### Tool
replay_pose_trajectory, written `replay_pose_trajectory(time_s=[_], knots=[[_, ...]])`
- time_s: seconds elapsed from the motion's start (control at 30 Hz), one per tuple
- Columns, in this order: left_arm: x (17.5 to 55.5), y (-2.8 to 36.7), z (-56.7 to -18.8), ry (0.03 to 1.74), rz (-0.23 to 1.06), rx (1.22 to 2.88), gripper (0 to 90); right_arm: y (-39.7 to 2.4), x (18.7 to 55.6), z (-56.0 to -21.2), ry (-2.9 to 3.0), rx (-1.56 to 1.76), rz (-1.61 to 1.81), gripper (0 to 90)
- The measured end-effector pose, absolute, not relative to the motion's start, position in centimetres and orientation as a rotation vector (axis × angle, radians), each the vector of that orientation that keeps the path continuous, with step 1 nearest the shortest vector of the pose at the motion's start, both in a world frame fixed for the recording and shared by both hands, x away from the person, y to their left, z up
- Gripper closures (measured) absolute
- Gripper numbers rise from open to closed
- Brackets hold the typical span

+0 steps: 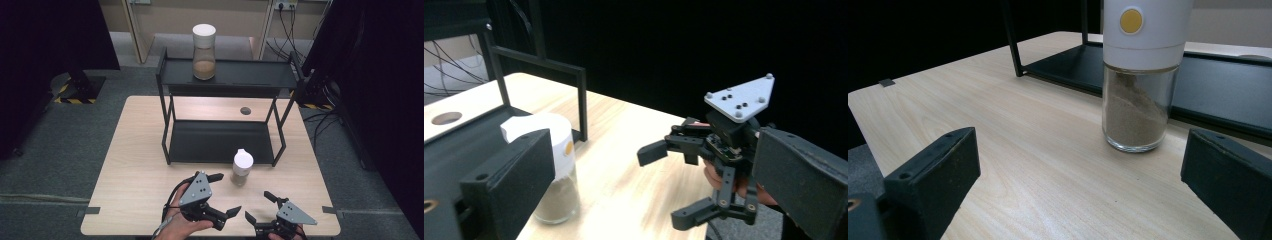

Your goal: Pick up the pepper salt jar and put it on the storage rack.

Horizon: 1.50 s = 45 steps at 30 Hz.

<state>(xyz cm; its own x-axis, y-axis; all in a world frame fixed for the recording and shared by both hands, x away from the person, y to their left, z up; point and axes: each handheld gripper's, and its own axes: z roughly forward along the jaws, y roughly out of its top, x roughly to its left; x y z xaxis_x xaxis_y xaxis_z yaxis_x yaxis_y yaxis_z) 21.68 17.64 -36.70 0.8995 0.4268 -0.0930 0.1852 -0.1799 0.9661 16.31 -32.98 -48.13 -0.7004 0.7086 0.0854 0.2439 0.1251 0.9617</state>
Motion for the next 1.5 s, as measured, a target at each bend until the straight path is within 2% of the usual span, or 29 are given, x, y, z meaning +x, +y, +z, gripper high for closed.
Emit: replay_pose_trajectory(time_s=[0.4,0.77,1.5], knots=[[21.2,18.7,-39.6,0.540,0.171,1.816,3.5,-32.9,16.4,-48.1,2.030,0.924,1.594,2.7],[19.5,19.5,-41.5,0.512,0.240,1.783,3.5,-32.9,16.4,-48.1,2.027,0.921,1.596,2.7],[18.5,20.8,-44.4,0.492,0.287,1.726,3.4,-32.9,16.4,-48.2,2.021,0.916,1.600,2.7]])
